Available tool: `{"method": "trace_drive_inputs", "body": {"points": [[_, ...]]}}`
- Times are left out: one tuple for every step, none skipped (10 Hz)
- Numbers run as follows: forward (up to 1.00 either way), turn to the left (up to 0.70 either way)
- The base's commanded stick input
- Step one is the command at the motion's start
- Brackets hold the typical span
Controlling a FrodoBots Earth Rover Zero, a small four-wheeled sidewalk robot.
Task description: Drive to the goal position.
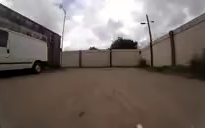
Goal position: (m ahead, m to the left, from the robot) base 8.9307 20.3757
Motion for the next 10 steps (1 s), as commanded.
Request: {"method": "trace_drive_inputs", "body": {"points": [[0.3,0.0],[0.3,0.0],[0.3,0.0],[0.3,0.0],[0.3,0.0],[0.3,0.0],[0.3,0.0],[0.3,0.0],[0.3,0.0],[0.3,0.0]]}}
